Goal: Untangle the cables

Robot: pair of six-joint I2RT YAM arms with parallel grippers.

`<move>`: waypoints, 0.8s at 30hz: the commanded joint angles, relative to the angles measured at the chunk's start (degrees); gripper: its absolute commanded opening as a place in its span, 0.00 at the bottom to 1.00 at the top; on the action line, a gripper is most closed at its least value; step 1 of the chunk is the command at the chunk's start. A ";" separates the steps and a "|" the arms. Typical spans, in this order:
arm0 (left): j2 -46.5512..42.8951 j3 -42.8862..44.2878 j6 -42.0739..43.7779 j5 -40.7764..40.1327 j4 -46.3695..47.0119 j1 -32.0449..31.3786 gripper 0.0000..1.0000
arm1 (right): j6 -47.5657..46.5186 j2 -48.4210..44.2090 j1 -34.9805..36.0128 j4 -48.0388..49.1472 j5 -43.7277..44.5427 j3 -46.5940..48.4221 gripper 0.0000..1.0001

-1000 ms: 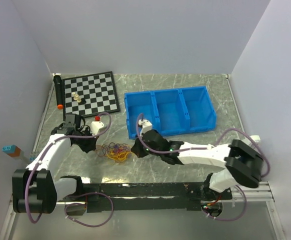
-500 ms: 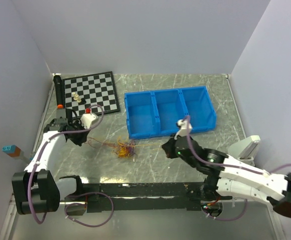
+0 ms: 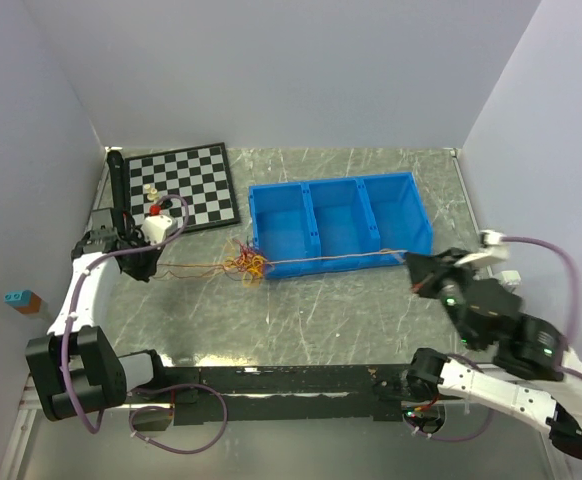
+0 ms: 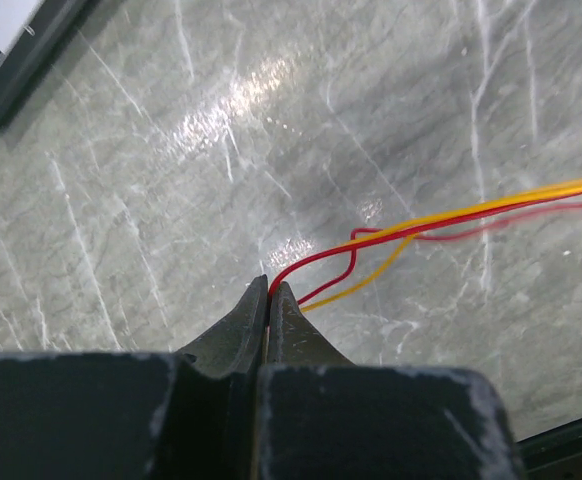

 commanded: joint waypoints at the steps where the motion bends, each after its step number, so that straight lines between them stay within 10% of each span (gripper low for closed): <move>1: -1.30 -3.09 3.09 -5.38 2.38 1.00 0.01 | -6.64 -3.18 -0.40 -2.75 11.42 5.63 0.00; 24: 3.27 -13.73 4.76 -27.26 20.22 1.00 0.01 | -20.78 -8.37 -0.40 2.07 24.86 14.16 0.00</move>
